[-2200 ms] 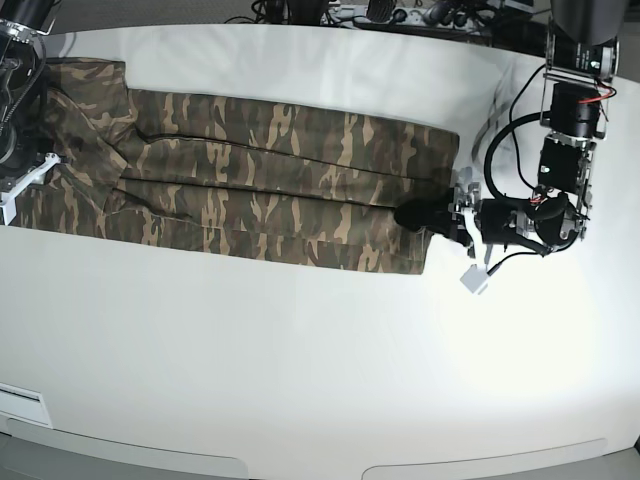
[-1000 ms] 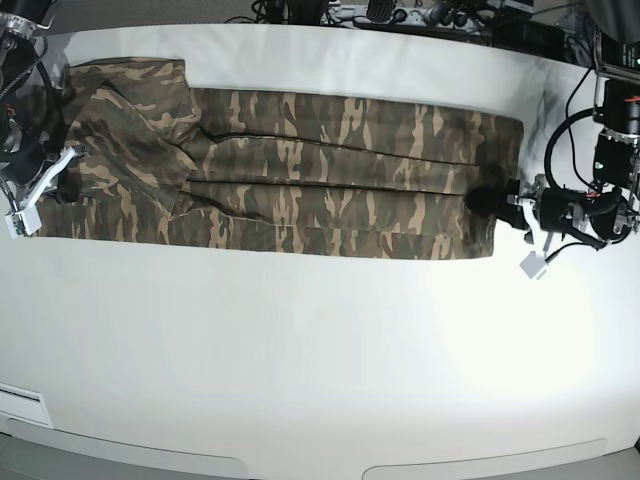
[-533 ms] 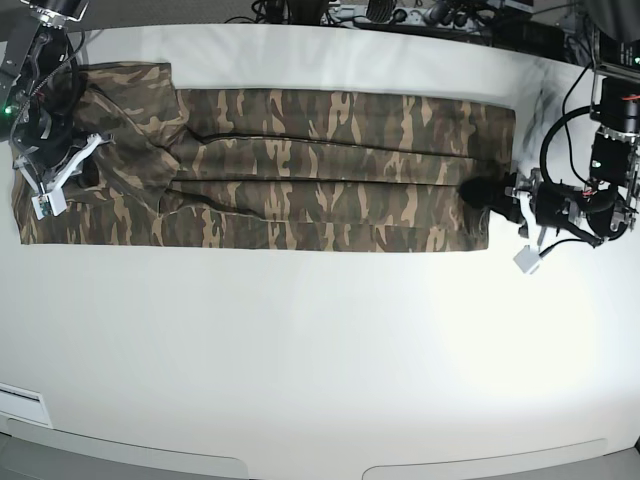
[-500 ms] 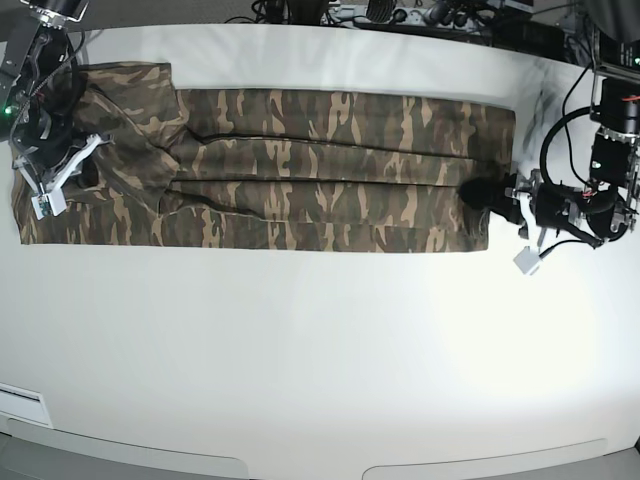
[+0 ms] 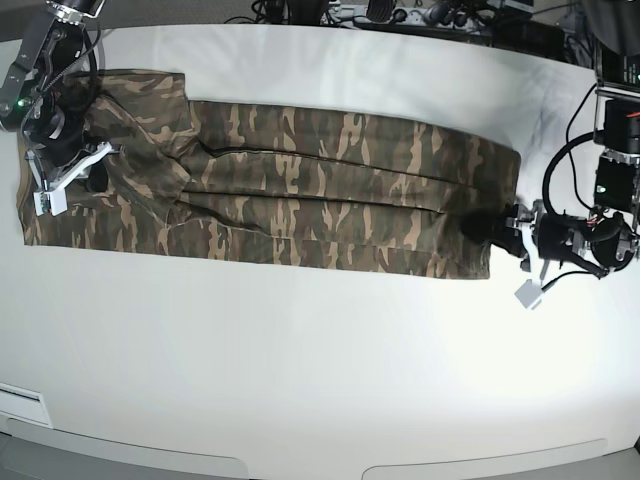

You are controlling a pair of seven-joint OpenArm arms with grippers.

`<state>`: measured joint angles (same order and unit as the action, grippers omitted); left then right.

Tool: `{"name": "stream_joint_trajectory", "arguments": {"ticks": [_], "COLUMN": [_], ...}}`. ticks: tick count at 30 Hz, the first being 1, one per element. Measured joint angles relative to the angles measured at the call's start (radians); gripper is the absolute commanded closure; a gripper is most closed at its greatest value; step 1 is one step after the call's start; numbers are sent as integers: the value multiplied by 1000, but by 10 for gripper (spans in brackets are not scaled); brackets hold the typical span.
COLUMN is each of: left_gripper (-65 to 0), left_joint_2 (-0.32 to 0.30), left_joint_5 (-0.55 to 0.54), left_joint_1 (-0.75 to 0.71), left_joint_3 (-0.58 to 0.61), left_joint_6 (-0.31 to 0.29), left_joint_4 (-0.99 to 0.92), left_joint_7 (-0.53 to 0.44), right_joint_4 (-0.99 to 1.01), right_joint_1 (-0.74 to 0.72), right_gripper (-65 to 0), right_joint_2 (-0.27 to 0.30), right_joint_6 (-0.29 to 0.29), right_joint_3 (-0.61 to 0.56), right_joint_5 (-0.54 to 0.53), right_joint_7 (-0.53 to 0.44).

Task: Fold the T-shirt properly
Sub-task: 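Lift the strip end with the left gripper and fold it toward the right gripper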

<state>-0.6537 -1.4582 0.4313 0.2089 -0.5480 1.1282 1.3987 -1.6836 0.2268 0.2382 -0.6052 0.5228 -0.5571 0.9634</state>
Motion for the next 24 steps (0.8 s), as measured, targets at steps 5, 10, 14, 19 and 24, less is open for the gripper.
{"name": "stream_joint_trajectory", "arguments": {"ticks": [5,10,14,19,24], "left_gripper": [0,0,0,0,0], "left_joint_2": [62,129,194,234,283], "left_joint_5": [0,-1,-1,2,0], "left_joint_1": [-11,-11,-40,-109,-141], "left_joint_3": [0,0,0,0,-1], "left_joint_6": [2,2,1,-29,-86], "left_joint_4": [102,216,299,338,338], "left_joint_7": [-1,6,3,8,-8], "right_joint_4": [0,-1,-4,-5,-5], "right_joint_1": [0,-9,-11,-11,-11], "right_gripper": [0,0,0,0,0], "right_joint_2": [-14,-16,-18,-17,-17], "right_joint_6": [-5,-5,-6,2,10], "right_joint_3": [-21,-55,-56,-56,-57], "right_joint_5": [0,23,23,53,53], "right_joint_7": [-12,-14,-14,-18,-22]}}
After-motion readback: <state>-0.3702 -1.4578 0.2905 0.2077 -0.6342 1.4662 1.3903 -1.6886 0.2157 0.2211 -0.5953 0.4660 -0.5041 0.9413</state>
